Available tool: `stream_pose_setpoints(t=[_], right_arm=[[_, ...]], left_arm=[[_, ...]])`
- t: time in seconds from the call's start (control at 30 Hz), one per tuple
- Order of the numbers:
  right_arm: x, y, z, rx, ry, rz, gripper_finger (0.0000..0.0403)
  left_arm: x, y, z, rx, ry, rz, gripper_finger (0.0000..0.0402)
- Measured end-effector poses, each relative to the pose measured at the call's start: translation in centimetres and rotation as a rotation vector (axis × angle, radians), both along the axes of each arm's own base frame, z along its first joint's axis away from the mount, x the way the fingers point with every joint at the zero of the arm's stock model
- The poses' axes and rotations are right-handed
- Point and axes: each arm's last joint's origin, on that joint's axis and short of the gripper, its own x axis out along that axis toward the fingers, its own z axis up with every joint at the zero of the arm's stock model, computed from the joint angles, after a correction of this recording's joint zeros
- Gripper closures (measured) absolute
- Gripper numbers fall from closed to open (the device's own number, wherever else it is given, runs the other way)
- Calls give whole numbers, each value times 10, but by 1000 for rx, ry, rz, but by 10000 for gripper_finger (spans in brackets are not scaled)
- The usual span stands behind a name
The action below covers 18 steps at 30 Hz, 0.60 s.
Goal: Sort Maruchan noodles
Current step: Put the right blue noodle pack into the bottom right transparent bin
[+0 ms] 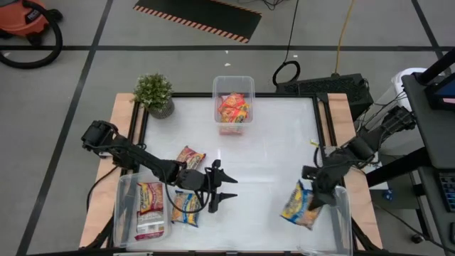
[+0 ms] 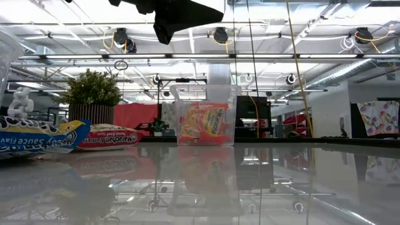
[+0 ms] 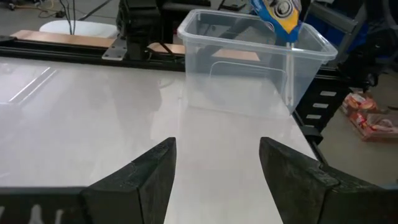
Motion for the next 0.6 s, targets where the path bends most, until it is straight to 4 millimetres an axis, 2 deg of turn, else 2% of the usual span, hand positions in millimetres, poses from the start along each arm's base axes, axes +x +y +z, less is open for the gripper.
stream_pose_setpoints(t=[0.17,0.3,0.6], right_arm=[[-21,1,-5,-6,151,77,290],[-33,-2,-11,-52,269,66,287],[-36,5,-17,-146,280,83,281]], left_arm=[[0,0,0,6,3,0,167],[-1,0,-3,9,26,1,167],[-1,1,-4,10,44,4,167]])
